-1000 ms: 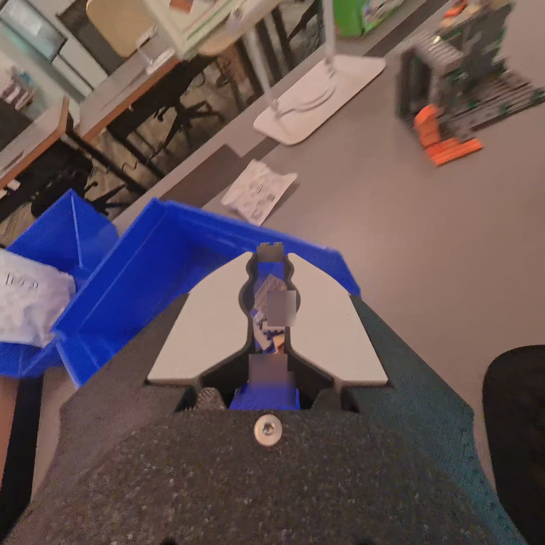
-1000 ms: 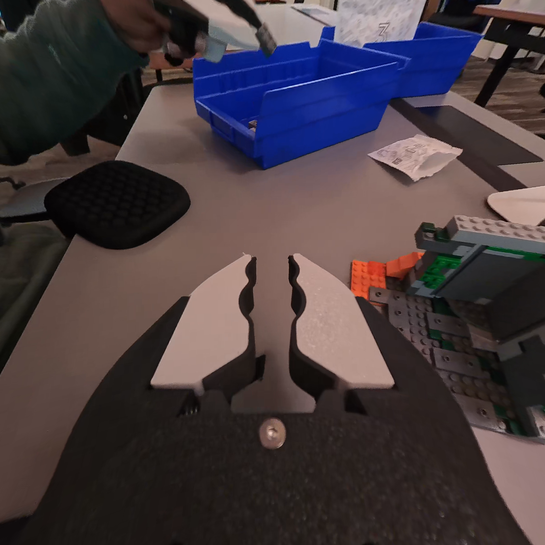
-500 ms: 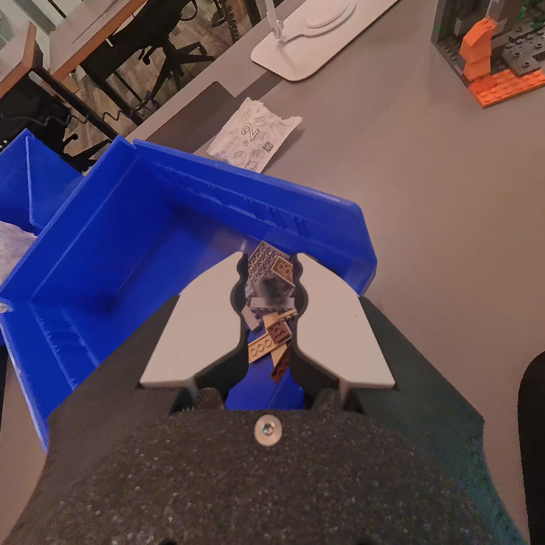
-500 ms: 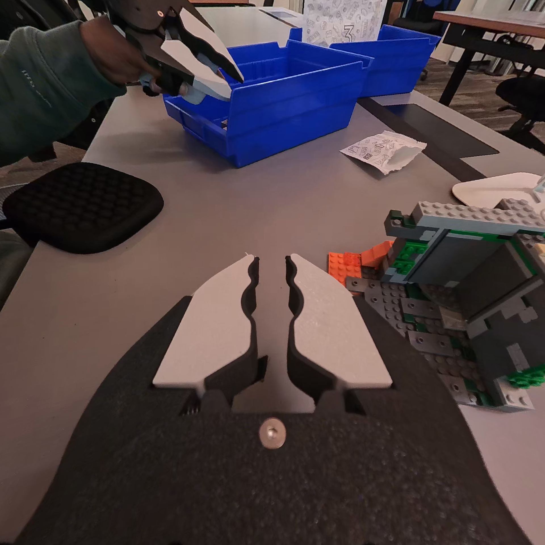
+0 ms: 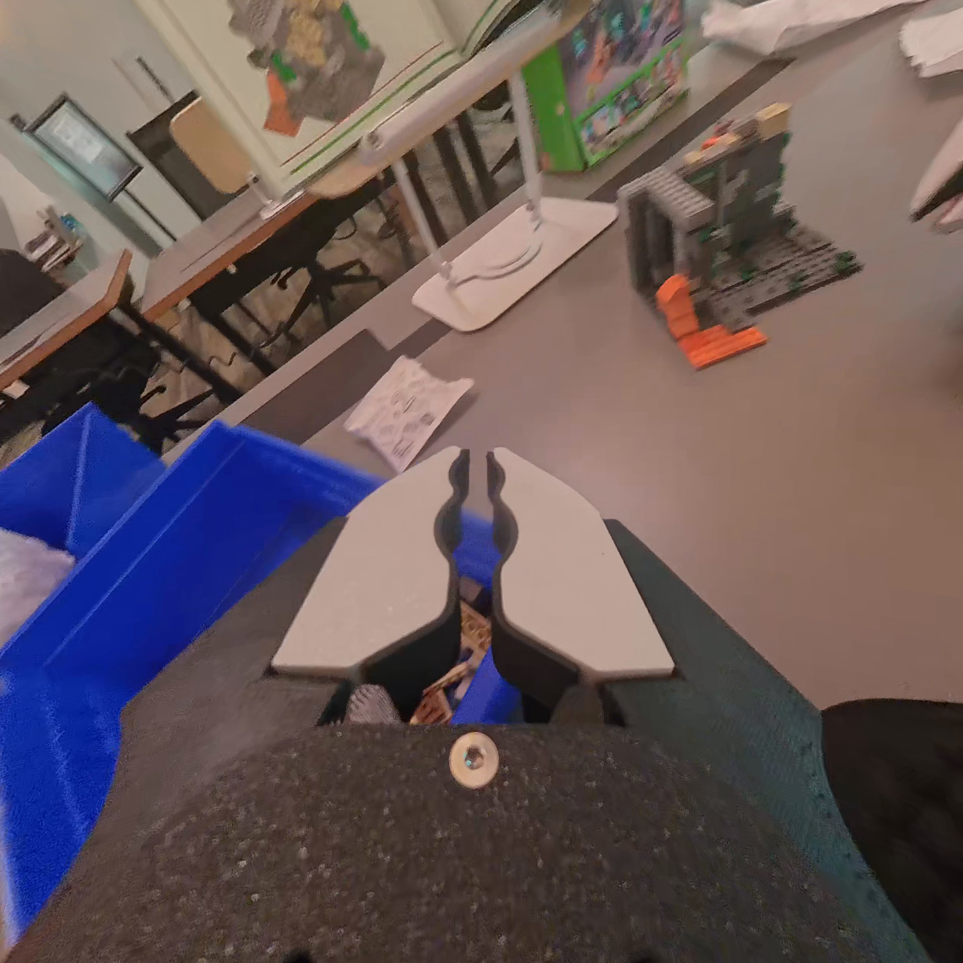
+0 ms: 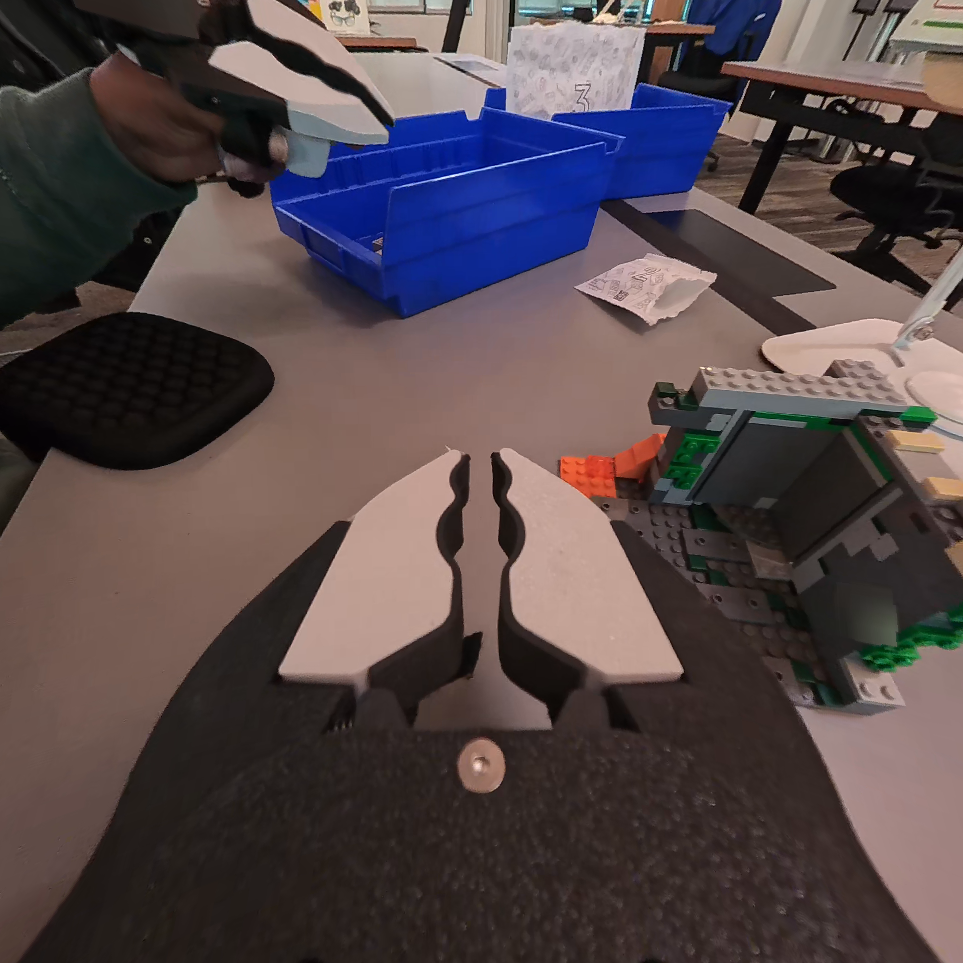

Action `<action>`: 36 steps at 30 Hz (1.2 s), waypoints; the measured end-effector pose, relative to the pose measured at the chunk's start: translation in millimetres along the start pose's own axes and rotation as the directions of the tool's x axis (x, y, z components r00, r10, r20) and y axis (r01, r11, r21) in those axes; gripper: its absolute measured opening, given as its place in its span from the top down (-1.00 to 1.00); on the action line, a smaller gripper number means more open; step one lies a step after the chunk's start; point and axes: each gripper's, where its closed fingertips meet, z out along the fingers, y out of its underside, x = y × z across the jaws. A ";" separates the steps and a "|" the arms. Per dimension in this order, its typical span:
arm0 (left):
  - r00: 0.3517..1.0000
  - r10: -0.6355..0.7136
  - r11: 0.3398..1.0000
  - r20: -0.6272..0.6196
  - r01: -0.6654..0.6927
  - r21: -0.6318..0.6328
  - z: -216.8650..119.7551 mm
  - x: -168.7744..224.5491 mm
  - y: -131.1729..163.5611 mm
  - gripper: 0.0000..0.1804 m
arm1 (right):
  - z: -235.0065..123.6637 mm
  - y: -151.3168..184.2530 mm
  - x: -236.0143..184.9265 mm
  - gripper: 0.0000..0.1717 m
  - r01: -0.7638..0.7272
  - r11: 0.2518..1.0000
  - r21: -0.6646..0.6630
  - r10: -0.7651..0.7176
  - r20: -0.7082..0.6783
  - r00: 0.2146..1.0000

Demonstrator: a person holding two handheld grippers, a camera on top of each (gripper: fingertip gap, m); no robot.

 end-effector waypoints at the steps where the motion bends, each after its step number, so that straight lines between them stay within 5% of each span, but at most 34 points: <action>1: 1.000 0.005 1.000 -0.026 -0.004 0.013 4.2 9.8 -4.8 0.97 | 0.2 0.6 0.2 0.91 0.006 1.000 -0.004 -0.006 -0.004 1.000; 7: 0.976 0.071 0.997 -0.204 -0.062 0.049 39.1 78.3 -33.6 1.00 | 0.5 1.9 -0.4 1.00 0.033 0.999 -0.011 -0.033 -0.010 0.999; 13: 0.938 0.263 0.961 -0.225 -0.235 0.143 74.0 126.6 -84.0 1.00 | -2.8 1.4 9.2 1.00 0.033 0.999 -0.015 -0.034 -0.064 0.997; 19: 0.974 0.120 0.979 -0.194 -0.083 0.188 123.3 135.2 -112.1 1.00 | -8.2 5.5 29.1 1.00 0.000 0.999 -0.037 -0.006 -0.168 0.986; 24: 0.990 -0.094 0.971 -0.101 0.114 0.210 151.4 113.2 -95.6 0.97 | -12.2 8.8 41.2 1.00 -0.009 0.999 -0.052 -0.004 -0.239 0.971; 32: 0.968 -0.188 0.976 -0.169 0.204 0.081 176.5 125.0 -58.9 0.38 | -11.8 15.5 50.8 1.00 -0.035 0.996 -0.079 0.011 -0.287 0.958; 36: 0.966 -0.185 0.980 -0.181 0.194 0.031 196.4 134.2 -50.8 0.34 | -10.4 17.1 50.5 1.00 -0.031 0.995 -0.092 0.004 -0.286 0.958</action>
